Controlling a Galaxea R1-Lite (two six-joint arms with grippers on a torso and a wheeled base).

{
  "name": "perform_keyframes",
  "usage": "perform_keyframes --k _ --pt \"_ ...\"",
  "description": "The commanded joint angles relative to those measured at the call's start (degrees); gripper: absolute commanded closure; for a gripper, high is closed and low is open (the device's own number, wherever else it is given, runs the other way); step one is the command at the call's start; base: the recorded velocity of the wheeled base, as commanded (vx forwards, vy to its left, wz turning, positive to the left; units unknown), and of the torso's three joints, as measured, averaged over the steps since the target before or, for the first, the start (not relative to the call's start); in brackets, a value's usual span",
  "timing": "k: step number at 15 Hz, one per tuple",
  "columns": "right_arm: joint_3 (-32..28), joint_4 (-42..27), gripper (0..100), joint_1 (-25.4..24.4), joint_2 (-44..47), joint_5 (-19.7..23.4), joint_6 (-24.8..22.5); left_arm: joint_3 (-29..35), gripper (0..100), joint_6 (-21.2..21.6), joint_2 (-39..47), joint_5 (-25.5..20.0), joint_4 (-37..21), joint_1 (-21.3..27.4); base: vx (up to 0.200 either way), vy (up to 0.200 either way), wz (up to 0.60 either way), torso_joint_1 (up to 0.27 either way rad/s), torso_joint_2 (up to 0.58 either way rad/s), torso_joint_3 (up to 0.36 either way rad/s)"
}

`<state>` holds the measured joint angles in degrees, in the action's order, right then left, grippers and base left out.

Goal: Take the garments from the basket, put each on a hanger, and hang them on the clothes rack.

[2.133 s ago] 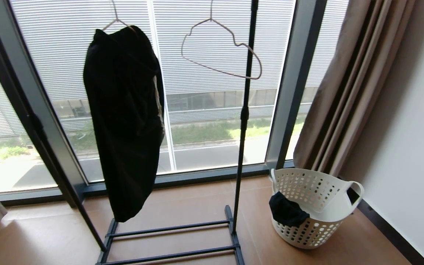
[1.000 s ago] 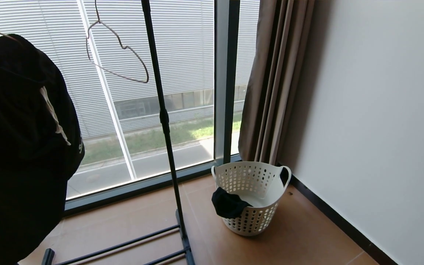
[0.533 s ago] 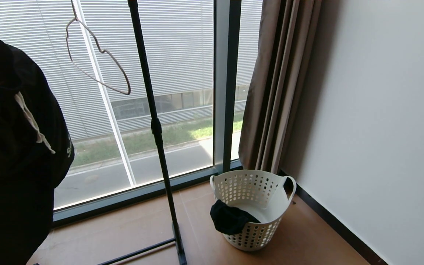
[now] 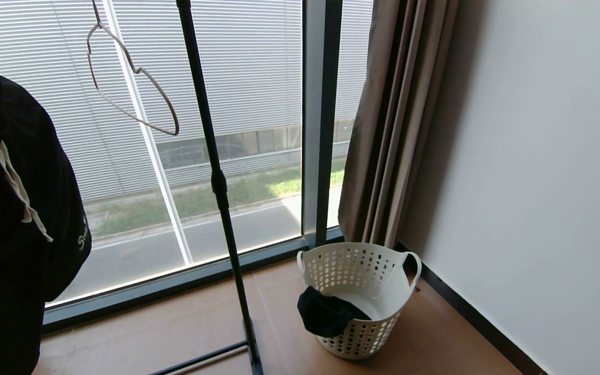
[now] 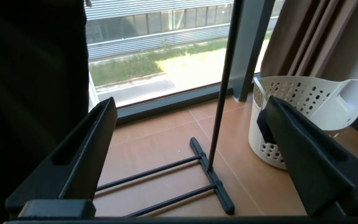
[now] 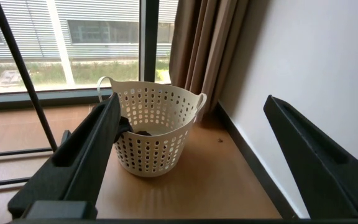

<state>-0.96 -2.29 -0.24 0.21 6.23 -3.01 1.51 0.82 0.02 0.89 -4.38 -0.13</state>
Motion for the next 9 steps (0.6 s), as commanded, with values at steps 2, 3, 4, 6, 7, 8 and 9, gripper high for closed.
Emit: perform_keyframes --k 2,3,4,6,7,8,9 --pt "0.0 0.0 0 0.0 0.1 0.0 -0.1 0.1 0 0.0 0.0 0.1 0.0 0.0 0.000 0.000 0.00 0.000 0.00 0.000" --pt "0.0 0.0 0 0.0 0.1 0.0 -0.1 0.1 0 0.0 0.0 -0.2 0.0 0.0 0.000 0.000 0.00 0.000 0.00 0.000" --pt "0.0 0.0 0 0.0 0.1 0.0 -0.1 0.1 0 0.0 0.0 -0.2 0.0 0.0 0.000 0.000 0.00 0.000 0.00 0.000" --pt "0.0 0.0 0 0.0 0.1 0.0 -0.1 0.1 0 0.0 0.0 -0.2 -0.1 0.0 0.000 0.000 0.00 0.000 0.00 0.000" --pt "0.0 0.0 0 0.0 0.0 0.0 -0.1 0.1 0 0.0 0.0 -0.2 0.0 0.0 0.000 0.000 0.00 -0.002 0.00 -0.051" --pt "0.0 0.0 0 0.0 0.1 0.0 -0.1 0.1 0 0.0 0.0 -0.2 -0.1 0.0 0.000 0.000 0.00 -0.002 0.00 -0.119" --pt "0.0 0.0 0 0.0 0.1 0.0 -0.1 0.1 0 0.0 0.0 -0.2 0.0 0.0 0.000 0.000 0.00 -0.002 0.00 -0.149"
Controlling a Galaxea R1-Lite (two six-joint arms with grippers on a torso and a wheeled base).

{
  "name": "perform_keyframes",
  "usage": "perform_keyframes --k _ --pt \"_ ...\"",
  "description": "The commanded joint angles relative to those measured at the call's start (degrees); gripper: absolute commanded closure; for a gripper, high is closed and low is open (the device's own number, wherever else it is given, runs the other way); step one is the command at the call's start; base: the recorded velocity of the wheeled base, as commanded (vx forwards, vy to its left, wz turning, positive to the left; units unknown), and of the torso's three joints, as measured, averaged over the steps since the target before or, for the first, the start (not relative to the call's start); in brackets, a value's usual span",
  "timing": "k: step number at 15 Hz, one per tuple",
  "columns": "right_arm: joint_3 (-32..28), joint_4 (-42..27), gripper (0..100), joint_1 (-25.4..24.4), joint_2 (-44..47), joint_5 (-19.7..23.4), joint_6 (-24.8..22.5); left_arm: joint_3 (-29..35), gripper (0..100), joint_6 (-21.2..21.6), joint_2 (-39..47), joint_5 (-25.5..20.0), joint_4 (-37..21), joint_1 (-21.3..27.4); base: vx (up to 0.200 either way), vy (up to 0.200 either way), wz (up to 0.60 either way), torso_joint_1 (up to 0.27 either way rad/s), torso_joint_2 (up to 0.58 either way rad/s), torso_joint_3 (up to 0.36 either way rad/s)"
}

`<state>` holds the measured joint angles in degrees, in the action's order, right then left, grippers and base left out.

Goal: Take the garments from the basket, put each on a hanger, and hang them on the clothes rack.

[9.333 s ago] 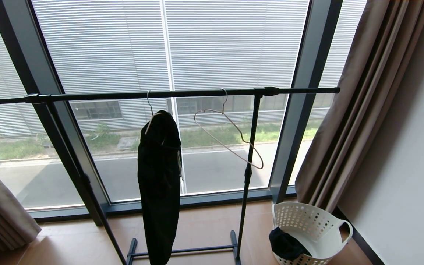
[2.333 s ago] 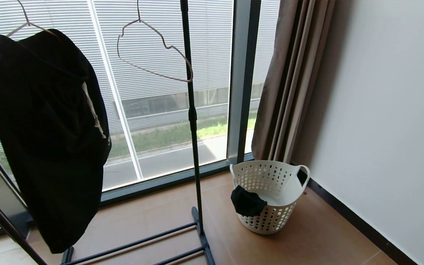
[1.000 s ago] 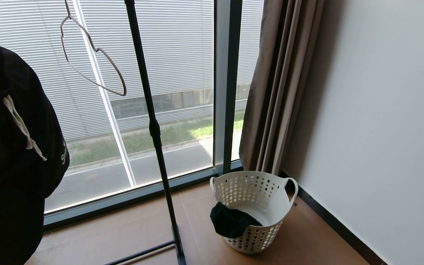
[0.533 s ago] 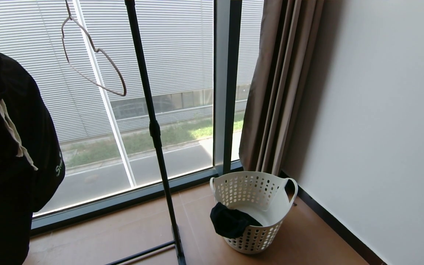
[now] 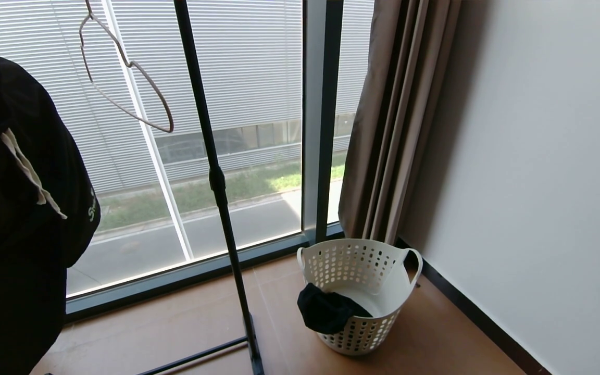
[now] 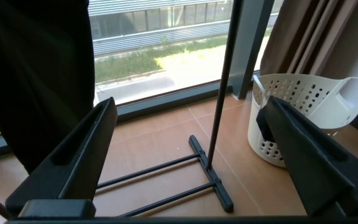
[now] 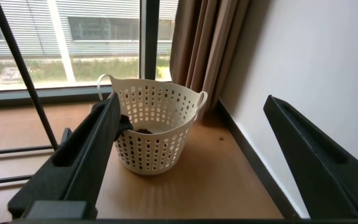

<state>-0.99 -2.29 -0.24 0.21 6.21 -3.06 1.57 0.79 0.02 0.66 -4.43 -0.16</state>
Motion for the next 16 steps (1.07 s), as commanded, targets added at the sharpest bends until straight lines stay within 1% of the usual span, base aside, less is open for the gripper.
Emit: perform_keyframes --k 1,16 --pt "0.0 0.0 0 0.0 0.1 0.0 0.0 0.0 0 0.0 0.0 0.0 -0.1 0.0 0.000 0.000 0.00 0.007 0.00 -0.178" --pt "0.0 0.0 0 0.0 0.1 0.0 0.0 0.0 0 0.0 0.0 0.0 -0.1 0.1 0.000 0.000 0.00 0.003 0.00 -0.195"
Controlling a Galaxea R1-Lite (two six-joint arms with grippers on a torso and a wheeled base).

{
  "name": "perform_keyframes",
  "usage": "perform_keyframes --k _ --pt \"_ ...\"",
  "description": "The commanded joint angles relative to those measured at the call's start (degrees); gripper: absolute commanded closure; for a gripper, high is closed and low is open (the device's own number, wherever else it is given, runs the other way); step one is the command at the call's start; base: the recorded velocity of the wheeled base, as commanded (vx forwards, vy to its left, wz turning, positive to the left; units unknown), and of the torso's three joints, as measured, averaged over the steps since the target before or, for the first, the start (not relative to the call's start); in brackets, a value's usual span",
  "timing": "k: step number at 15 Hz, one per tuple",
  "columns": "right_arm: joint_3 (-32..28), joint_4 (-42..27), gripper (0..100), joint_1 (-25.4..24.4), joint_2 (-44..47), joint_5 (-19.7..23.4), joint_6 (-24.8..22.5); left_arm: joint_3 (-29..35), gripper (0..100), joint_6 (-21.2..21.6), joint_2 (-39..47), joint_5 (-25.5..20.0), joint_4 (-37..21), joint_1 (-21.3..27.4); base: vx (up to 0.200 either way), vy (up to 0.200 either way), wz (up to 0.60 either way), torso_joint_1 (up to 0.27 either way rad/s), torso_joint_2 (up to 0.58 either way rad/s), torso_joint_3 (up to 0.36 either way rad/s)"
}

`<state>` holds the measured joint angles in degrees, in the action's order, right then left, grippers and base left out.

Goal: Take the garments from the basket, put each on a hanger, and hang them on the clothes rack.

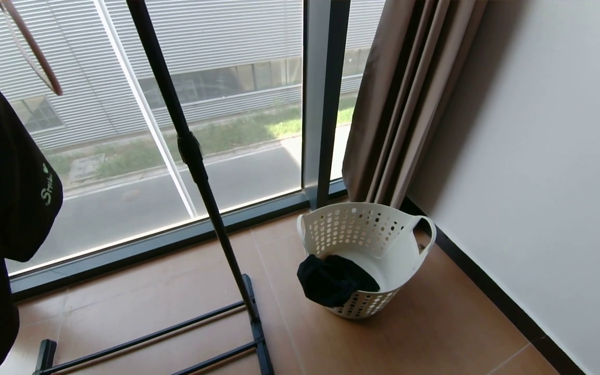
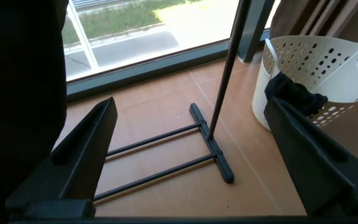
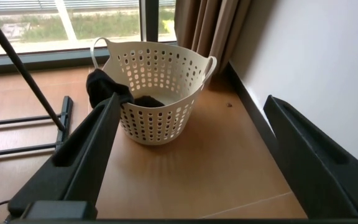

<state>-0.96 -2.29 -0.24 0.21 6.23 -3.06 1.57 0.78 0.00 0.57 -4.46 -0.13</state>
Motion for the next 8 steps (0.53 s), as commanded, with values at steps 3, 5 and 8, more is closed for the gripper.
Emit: perform_keyframes --k 3,5,8 --pt "0.0 0.0 0 0.0 0.0 0.0 0.0 0.0 0 0.0 0.0 0.0 0.0 0.0 0.000 0.000 0.00 0.007 0.00 -0.199" --pt "0.0 0.0 0 0.0 0.1 0.0 0.0 0.0 0 0.0 0.0 0.0 0.0 0.0 0.000 0.000 0.00 0.005 0.00 -0.193" --pt "0.0 0.0 0 0.0 0.1 0.0 0.0 0.0 0 0.0 0.0 0.0 0.0 0.0 0.000 0.000 0.00 0.001 0.00 -0.198"
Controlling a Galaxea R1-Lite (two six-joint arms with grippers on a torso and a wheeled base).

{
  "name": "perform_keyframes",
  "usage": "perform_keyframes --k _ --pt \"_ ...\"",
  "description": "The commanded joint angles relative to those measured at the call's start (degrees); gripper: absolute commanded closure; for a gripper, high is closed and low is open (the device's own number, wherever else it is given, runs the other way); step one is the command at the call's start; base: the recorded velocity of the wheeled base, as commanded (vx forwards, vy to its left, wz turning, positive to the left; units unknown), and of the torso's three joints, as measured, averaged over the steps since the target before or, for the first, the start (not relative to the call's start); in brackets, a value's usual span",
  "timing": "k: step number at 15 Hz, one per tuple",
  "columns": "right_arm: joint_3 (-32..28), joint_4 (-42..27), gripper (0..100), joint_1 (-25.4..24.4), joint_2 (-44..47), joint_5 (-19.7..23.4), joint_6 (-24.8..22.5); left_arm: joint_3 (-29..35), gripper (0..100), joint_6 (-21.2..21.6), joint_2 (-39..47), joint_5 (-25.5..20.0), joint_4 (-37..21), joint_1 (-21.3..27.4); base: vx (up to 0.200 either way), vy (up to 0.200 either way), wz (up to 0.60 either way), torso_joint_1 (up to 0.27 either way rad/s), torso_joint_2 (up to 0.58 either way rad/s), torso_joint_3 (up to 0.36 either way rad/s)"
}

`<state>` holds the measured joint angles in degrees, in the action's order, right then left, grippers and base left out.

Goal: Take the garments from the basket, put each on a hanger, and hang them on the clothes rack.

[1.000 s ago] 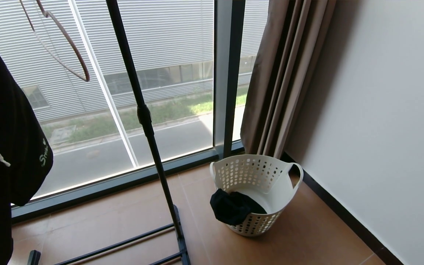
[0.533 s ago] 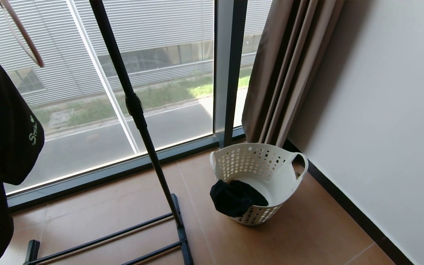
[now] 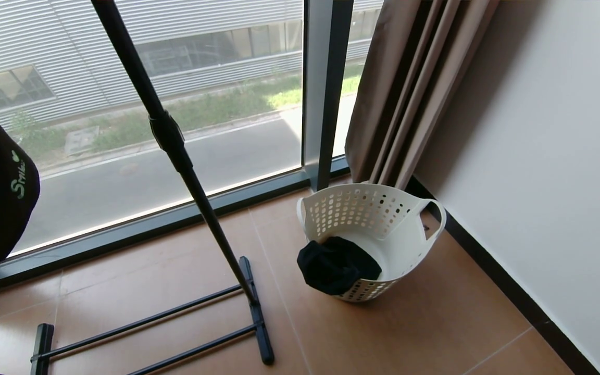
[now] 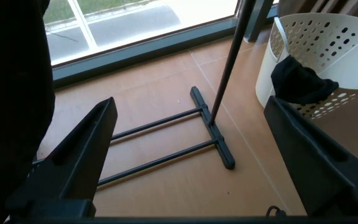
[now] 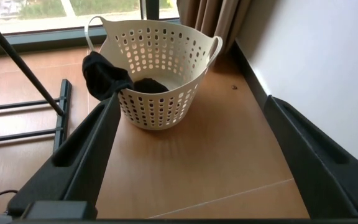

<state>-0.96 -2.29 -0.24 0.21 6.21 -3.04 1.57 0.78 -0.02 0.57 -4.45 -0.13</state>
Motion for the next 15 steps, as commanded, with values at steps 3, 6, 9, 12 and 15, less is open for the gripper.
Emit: perform_keyframes --k 3,6,9,12,15 --pt "0.0 0.0 0 0.0 0.0 0.0 0.0 0.0 0 0.0 0.0 0.1 0.0 0.0 0.000 0.000 0.00 -0.001 0.00 -0.198" --pt "0.0 0.0 0 0.0 0.1 0.0 0.0 0.0 0 0.0 0.0 0.0 0.0 0.0 0.000 0.000 0.00 0.006 0.00 -0.196" --pt "0.0 0.0 0 0.0 0.1 0.0 0.0 0.0 0 0.0 0.0 0.1 0.0 0.0 0.000 0.000 0.00 0.007 0.00 -0.194" --pt "0.0 0.0 0 0.0 0.1 0.0 0.0 0.0 0 0.0 0.0 0.0 0.0 0.0 0.000 0.000 0.00 0.001 0.00 -0.198" --pt "0.0 0.0 0 0.0 0.1 0.0 0.0 0.0 0 0.0 0.0 0.0 0.0 0.0 0.000 0.000 0.00 0.002 0.00 -0.191"
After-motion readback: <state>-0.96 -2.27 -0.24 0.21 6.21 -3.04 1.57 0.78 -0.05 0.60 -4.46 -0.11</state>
